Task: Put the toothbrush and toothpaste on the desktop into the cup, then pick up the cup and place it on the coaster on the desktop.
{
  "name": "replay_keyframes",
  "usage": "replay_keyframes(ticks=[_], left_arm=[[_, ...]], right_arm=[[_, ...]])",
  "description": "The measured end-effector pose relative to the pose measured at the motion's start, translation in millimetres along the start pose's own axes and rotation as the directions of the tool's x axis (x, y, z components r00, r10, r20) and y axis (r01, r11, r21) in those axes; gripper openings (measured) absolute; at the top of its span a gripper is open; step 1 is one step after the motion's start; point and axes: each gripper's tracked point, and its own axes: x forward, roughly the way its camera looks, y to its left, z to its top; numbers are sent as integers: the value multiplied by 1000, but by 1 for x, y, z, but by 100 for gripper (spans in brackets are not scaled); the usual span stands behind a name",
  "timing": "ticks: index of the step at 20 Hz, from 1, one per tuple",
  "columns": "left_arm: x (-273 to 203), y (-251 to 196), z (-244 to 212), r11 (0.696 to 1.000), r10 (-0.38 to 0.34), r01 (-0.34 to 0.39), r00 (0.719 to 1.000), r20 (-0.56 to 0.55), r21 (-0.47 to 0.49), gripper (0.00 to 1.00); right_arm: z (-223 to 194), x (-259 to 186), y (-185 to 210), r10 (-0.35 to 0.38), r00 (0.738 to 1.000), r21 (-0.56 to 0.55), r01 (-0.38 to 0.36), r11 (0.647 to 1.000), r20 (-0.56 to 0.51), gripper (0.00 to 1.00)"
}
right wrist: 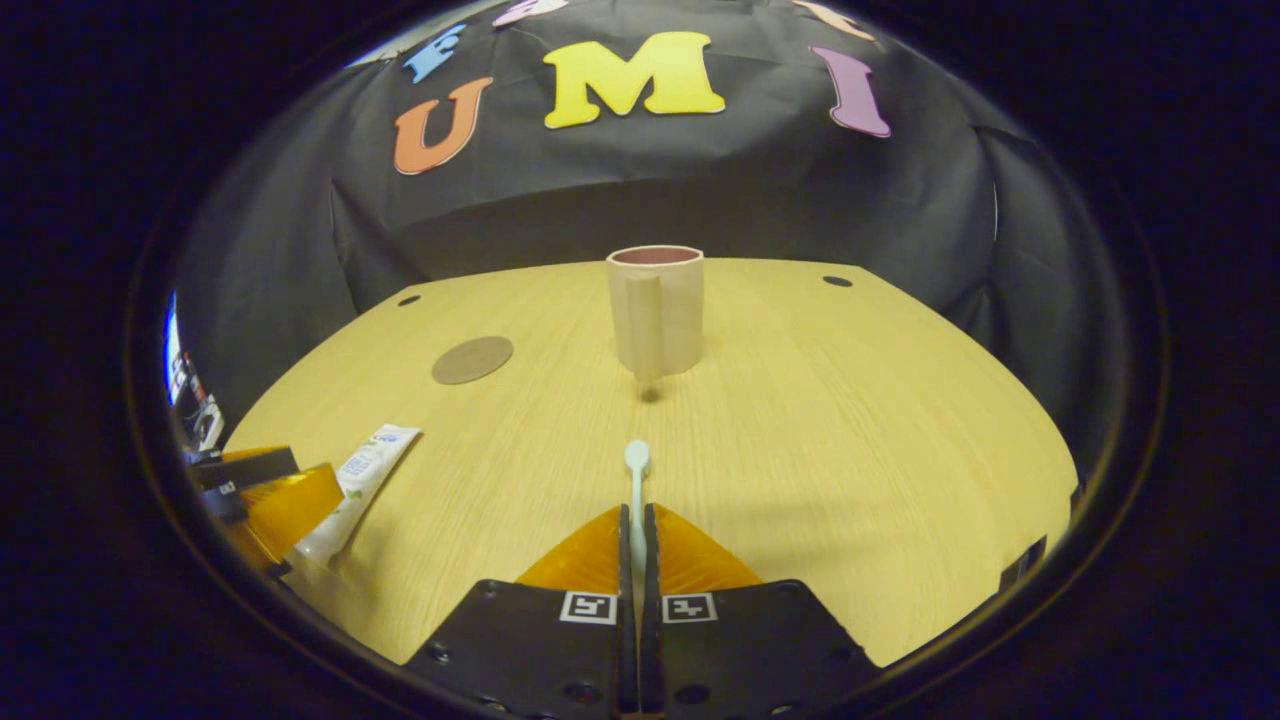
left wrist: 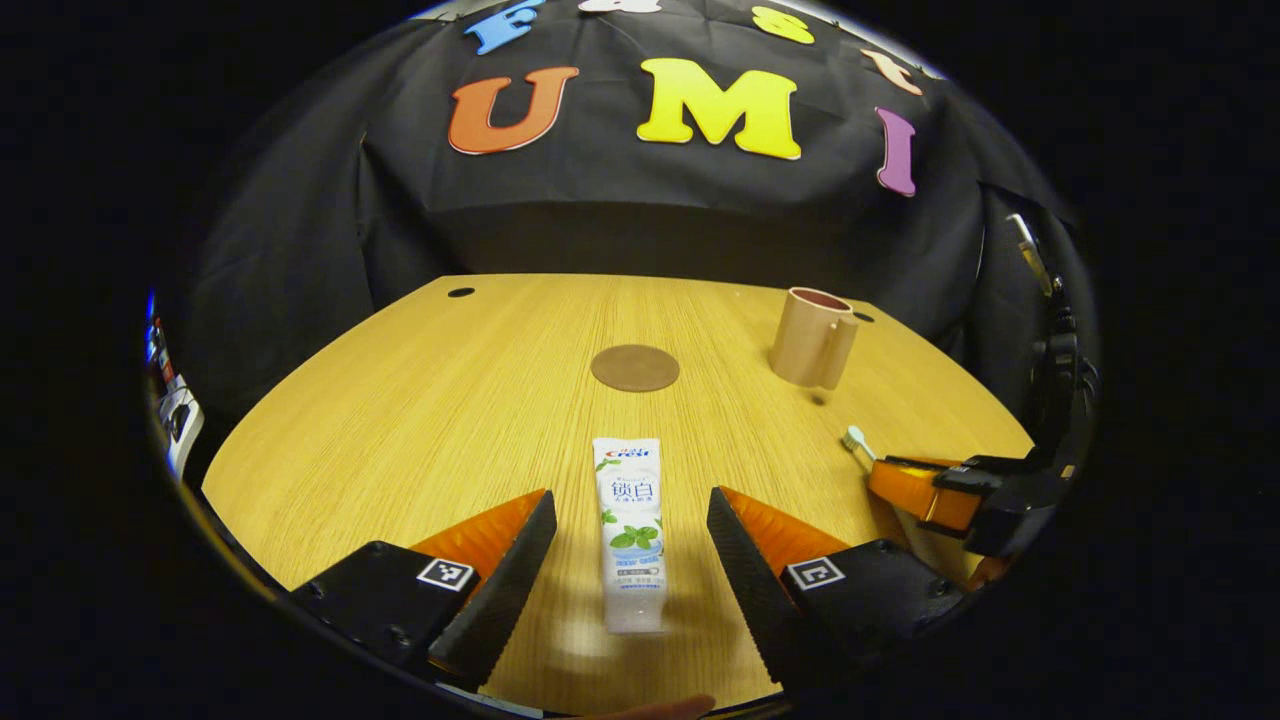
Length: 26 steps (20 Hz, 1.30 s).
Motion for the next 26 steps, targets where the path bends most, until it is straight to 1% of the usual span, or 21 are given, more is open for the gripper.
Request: replay_keyframes(ticks=[1,2,3,5,6,7,10,11,12,13,16,17,18,19,20,21,22,26], left_arm=[[1,1,-4,1000,4,-4,1000,-14,8,98],[1,1,-7,1000,0,0,1000,-31,8,100],[1,-1,-9,1000,-7,7,999,-48,1,97],[-1,-4,-13,1000,-13,12,997,-76,-16,97],[-1,-3,-14,1000,-2,1,996,-84,-14,97],[2,0,-15,1000,8,-8,996,-87,-8,100],[6,-2,-21,1000,19,-18,992,-122,5,92],[8,-4,-23,1000,16,-16,991,-131,2,87],[9,-7,-24,1000,8,-9,991,-135,-4,85],[8,-9,-26,1000,3,-5,990,-140,-10,81],[13,-4,-24,1000,20,-23,989,-146,-19,71],[14,-3,-25,999,22,-25,989,-148,-24,66],[14,-3,-24,999,24,-27,988,-150,-21,64],[15,-1,-24,999,26,-29,988,-150,-22,65],[15,-1,-23,999,18,-21,990,-143,-24,57],[15,-2,-23,999,9,-14,991,-135,-32,58],[17,-2,-23,999,2,-7,992,-127,-37,49],[16,-1,-23,1000,-2,0,994,-107,-18,46]], right_arm=[[2,-3,-2,3,1000,8,-3,1000,12,2],[6,-7,-5,1,1000,14,-1,1000,25,2],[8,-9,-9,-3,999,19,2,1000,35,2],[12,-17,-11,6,999,42,-8,999,53,2],[15,-20,-12,12,998,52,-15,999,60,2],[16,-24,-13,11,997,51,-15,999,70,2],[23,-35,-23,-19,995,41,15,999,101,2],[25,-38,-23,-16,994,42,12,999,106,2],[28,-41,-22,-9,994,43,5,999,110,2],[31,-44,-22,-9,993,44,3,999,118,2],[41,-52,-23,-7,990,44,1,999,142,2],[43,-54,-24,-9,989,46,2,999,149,2],[48,-56,-26,-11,987,47,4,999,158,2],[52,-58,-27,-14,985,49,6,999,170,2],[55,-58,-30,-21,985,50,12,999,174,3],[56,-59,-31,-23,984,50,15,999,176,3],[58,-59,-31,-22,984,51,13,999,178,3],[65,-59,-29,-16,984,59,5,998,180,3]])
